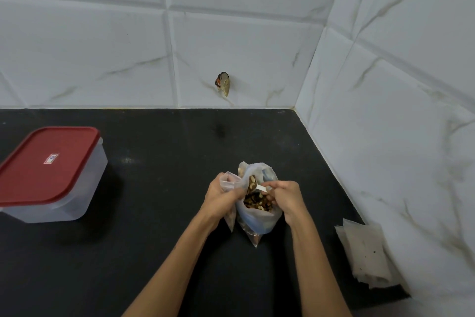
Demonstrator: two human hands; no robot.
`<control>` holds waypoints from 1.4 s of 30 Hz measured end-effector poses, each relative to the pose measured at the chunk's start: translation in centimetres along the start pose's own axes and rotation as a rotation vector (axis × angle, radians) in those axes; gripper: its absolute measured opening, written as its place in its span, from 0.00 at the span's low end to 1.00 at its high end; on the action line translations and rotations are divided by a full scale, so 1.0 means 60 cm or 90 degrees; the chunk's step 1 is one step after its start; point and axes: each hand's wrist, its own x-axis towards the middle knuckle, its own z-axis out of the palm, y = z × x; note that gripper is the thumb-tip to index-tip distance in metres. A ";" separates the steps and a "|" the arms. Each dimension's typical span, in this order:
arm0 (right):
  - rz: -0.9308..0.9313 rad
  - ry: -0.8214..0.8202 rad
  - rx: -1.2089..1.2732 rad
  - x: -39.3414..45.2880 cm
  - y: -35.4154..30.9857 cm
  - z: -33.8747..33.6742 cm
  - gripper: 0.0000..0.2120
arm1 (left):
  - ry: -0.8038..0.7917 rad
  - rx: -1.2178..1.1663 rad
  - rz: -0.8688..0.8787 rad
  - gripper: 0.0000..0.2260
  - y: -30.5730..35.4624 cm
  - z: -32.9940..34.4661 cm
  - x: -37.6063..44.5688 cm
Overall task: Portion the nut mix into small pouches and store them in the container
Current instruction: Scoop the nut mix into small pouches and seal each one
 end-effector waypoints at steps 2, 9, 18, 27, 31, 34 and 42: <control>0.023 -0.013 0.049 0.001 0.002 -0.006 0.12 | 0.016 -0.019 -0.001 0.10 -0.001 -0.002 -0.001; 0.057 -0.042 0.146 -0.003 -0.005 -0.022 0.12 | 0.044 -0.005 0.011 0.09 0.000 -0.002 -0.005; 0.033 0.064 0.113 -0.054 -0.038 -0.054 0.12 | 0.168 0.184 0.130 0.15 0.039 0.002 -0.035; -0.227 0.074 0.084 -0.159 -0.128 -0.058 0.11 | 0.166 0.277 0.174 0.16 0.098 0.029 -0.053; -0.382 0.150 -0.172 -0.180 -0.127 -0.040 0.11 | 0.156 0.240 0.170 0.17 0.106 0.041 -0.047; -0.442 0.180 -0.273 -0.184 -0.126 -0.031 0.11 | 0.153 0.216 0.172 0.19 0.106 0.041 -0.043; -0.503 0.222 -0.310 -0.185 -0.134 -0.028 0.08 | 0.159 0.189 0.169 0.19 0.100 0.037 -0.036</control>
